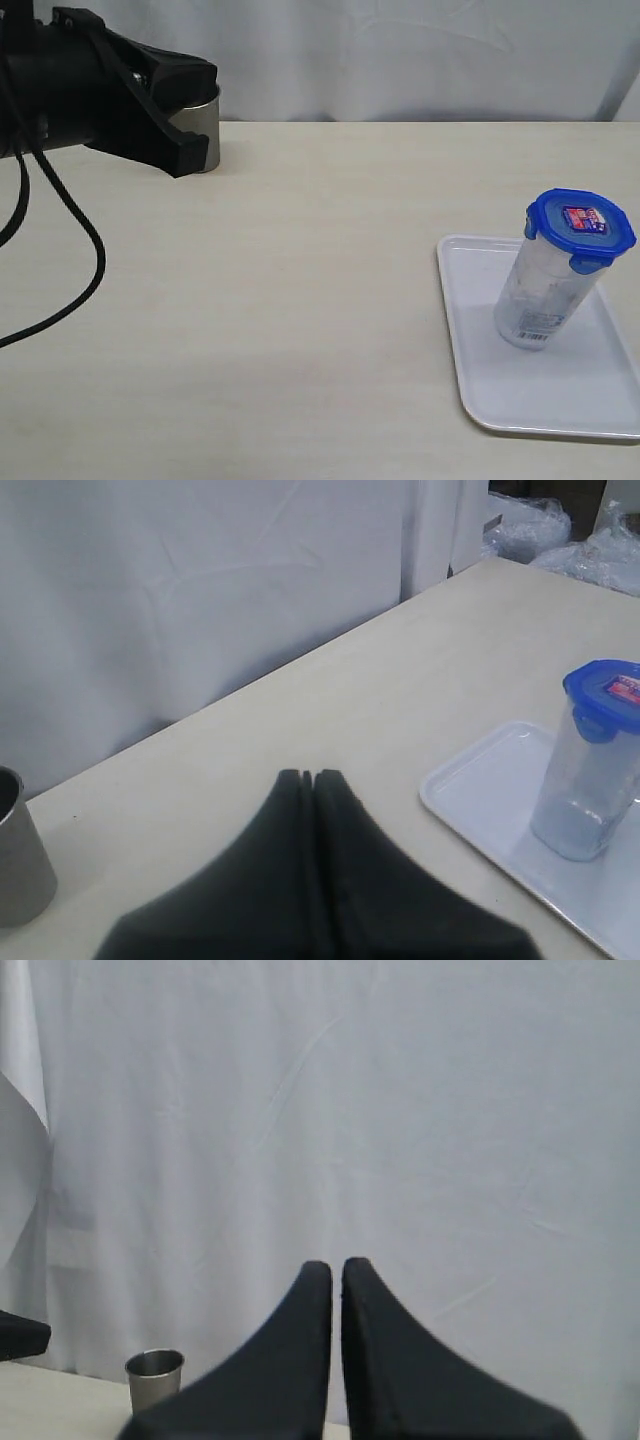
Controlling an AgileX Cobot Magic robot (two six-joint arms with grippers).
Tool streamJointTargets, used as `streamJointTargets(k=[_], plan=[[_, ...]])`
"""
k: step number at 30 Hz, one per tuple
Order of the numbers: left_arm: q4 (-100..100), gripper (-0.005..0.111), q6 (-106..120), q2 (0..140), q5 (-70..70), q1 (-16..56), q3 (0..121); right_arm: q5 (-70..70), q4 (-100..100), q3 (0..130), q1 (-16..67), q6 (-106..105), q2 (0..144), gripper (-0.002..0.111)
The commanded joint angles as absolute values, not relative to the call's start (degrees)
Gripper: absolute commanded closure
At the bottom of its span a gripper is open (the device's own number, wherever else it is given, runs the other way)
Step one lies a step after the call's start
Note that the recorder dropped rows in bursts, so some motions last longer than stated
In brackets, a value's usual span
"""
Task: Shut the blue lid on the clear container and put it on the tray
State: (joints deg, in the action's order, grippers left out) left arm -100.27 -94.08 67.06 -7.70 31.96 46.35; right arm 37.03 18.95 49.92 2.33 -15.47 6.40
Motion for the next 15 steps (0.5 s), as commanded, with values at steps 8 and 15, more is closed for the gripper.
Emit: streamJointTargets(k=[8,15], plan=[[-99.9,0.107,-94.5,66.7,-7.7,31.7,46.3,37.5,19.2,49.6,2.1,-15.2,0.0,0.104],[-90.3,0.107,-94.3,66.7,-5.3,31.7,46.2,37.7,19.2,49.9,2.1,-15.2,0.0,0.104]])
